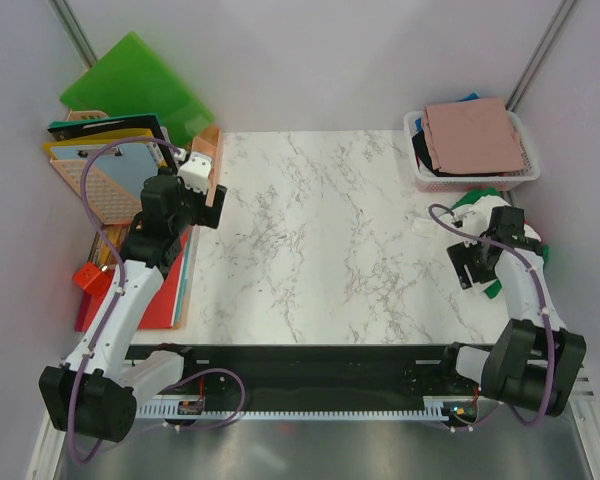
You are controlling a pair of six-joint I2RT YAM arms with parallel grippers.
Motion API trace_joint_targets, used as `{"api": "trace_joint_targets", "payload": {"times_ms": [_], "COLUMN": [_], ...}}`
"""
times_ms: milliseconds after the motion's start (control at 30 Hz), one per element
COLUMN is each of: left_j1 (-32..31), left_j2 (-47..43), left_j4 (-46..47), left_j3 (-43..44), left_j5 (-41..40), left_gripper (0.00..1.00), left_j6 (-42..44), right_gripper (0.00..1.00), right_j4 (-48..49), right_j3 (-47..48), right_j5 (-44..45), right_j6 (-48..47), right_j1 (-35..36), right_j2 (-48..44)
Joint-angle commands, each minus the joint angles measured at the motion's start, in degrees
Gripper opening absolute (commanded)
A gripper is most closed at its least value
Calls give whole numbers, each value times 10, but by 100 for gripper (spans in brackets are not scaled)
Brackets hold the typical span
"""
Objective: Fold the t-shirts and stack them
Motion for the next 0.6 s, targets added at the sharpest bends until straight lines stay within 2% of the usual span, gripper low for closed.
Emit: {"api": "trace_joint_targets", "payload": {"times_ms": [0,167,233,267,367,567], "left_j1": [2,2,2,2,2,2], "left_j2": [-8,-16,-16,-16,-14,-17], "left_j4": [9,10,10,10,13,20], "left_j3": [3,-3,-4,-4,-7,-17], "left_j5": [-8,-14,-14,-13,-12,-9], "left_gripper": [100,100,100,100,100,100], "left_j6": [14,19,19,19,20,22], "right_gripper": [75,73,73,73,74,73], "right_j4": [96,136,139,135,134,144], "right_j3": [0,41,59,65,84,146], "right_j5": [67,51,44,11,15,52], "right_j6": [48,110,132,138,154,194], "right_j1": [0,-8,-21,-25,-35,-89], "right_j2": [45,71,66,62,47,144]}}
